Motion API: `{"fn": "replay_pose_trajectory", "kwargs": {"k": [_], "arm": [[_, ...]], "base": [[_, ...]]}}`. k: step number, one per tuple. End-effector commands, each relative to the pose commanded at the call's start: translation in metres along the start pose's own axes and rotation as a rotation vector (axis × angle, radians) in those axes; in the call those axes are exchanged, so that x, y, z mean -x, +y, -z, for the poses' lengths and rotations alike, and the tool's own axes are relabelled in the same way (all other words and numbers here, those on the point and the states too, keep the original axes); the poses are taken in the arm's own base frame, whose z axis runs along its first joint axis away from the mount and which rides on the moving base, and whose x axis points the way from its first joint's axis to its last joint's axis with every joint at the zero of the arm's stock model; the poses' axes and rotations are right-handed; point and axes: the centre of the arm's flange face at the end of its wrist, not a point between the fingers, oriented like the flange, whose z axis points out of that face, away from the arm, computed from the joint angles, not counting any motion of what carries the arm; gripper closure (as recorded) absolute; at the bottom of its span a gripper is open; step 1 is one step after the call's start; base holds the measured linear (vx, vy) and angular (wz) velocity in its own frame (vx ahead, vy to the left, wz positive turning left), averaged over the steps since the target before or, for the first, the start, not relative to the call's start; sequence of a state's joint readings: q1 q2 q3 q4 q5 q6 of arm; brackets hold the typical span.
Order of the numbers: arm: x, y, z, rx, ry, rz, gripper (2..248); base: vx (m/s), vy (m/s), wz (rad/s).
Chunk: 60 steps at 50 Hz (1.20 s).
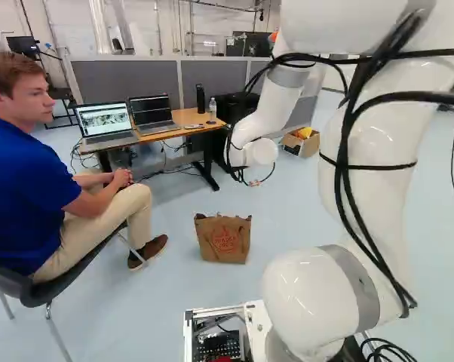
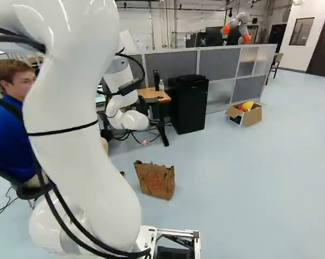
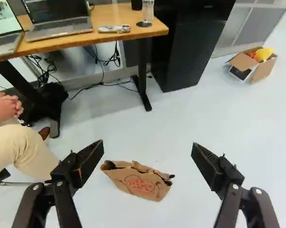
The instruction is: Pick up the grocery bag from the ground
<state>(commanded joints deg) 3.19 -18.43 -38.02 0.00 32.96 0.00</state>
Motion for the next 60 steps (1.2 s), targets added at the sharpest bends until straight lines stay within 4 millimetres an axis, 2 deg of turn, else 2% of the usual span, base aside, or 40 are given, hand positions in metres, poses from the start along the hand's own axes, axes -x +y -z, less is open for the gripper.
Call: {"fn": "replay_pose_trajectory", "kwargs": {"k": [8,14,60], "arm": [[0.003,-0.004,-0.035,-0.007,-0.073,0.005,3],[0.010,-0.006,-0.054,-0.009,-0.122,0.008,3],[0.085,-0.007,-0.142,-0.011,-0.295,0.021,3]], "base": [[0.000,0.000,0.000],[0.000,0.000,0.000],[0.000,0.000,0.000]]}}
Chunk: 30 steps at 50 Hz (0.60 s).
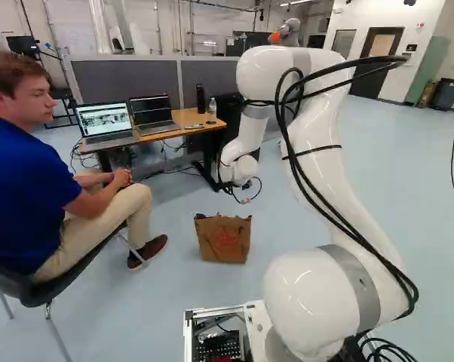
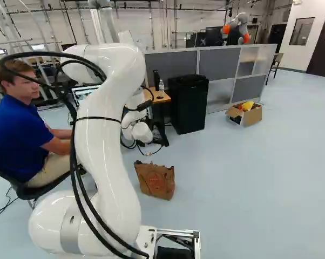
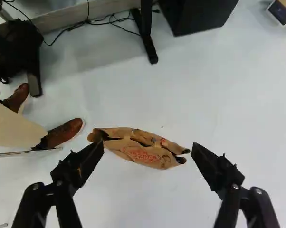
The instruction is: Pick up the grocery bag from the ground
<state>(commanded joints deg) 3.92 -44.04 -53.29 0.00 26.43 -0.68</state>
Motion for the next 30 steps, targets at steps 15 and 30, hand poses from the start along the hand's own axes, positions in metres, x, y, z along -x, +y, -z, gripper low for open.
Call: {"fn": "replay_pose_trajectory", "kwargs": {"k": [15,30], "arm": [[0.017,0.000,-0.035,-0.006,-0.040,0.264,3],[0.035,0.000,-0.070,-0.023,-0.074,0.578,3]], "base": [[0.000,0.000,0.000],[0.000,0.000,0.000]]}}
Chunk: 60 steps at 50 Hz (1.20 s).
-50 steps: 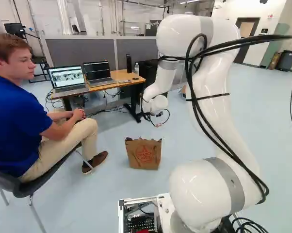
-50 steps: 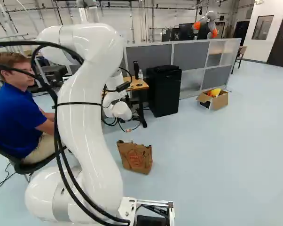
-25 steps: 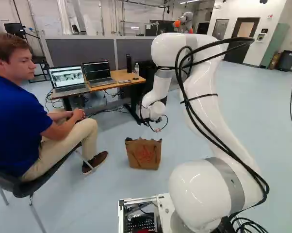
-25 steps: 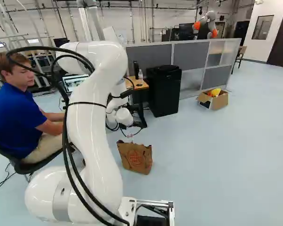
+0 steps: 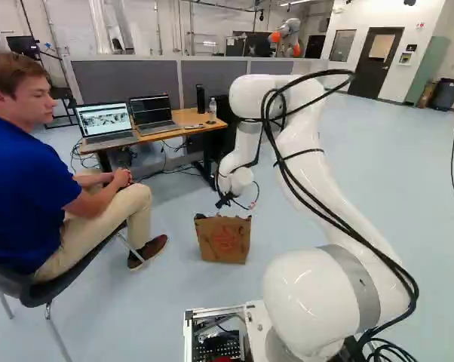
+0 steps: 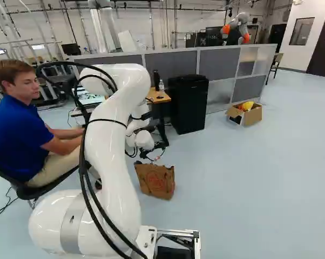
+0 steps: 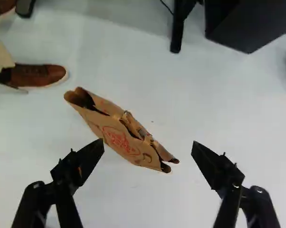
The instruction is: Pick up the grocery bag from the ground
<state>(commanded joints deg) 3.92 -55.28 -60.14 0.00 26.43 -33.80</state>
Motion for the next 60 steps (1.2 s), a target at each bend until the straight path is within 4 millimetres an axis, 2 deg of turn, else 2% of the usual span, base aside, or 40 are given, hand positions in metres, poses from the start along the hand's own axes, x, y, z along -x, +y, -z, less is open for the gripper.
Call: {"fn": "replay_pose_trajectory", "kwargs": {"k": [17,60], "arm": [[0.015,-0.010,-0.042,-0.024,-0.026,0.309,3],[0.060,-0.040,-0.147,-0.065,-0.069,0.335,3]], "base": [[0.000,0.000,0.000],[0.000,0.000,0.000]]}}
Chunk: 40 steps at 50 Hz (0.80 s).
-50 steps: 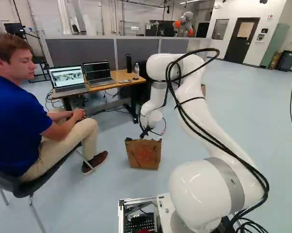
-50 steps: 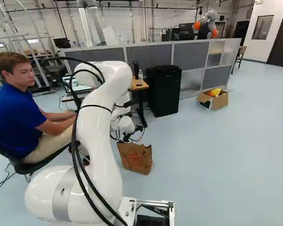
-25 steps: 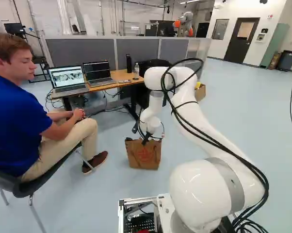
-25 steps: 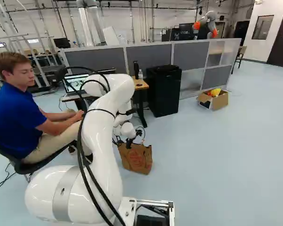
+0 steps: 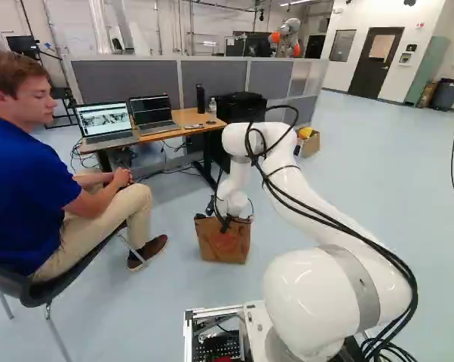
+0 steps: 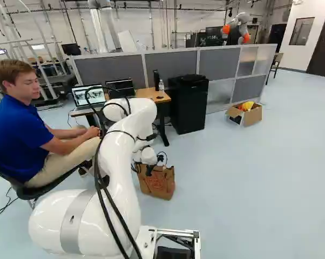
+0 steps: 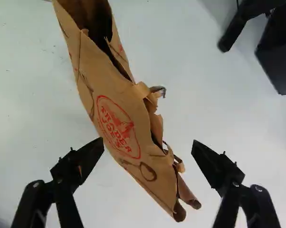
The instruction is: Pick up the grocery bag from the ground
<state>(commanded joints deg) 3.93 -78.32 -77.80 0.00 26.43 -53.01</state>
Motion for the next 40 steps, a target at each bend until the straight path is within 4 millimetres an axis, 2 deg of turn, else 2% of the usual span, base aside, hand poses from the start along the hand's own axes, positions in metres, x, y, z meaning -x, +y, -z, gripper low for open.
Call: {"fn": "replay_pose_trajectory", "kwargs": {"k": [27,36,37,40], "arm": [[0.020,-0.026,-0.069,-0.012,-0.009,0.000,3],[0.023,-0.031,-0.079,-0.012,-0.009,0.000,3],[0.023,-0.031,-0.080,-0.012,-0.009,0.000,22],[0.023,-0.031,-0.080,-0.012,-0.009,0.000,22]], "base": [[0.000,0.000,0.000],[0.000,0.000,0.000],[0.000,0.000,0.000],[0.000,0.000,0.000]]}}
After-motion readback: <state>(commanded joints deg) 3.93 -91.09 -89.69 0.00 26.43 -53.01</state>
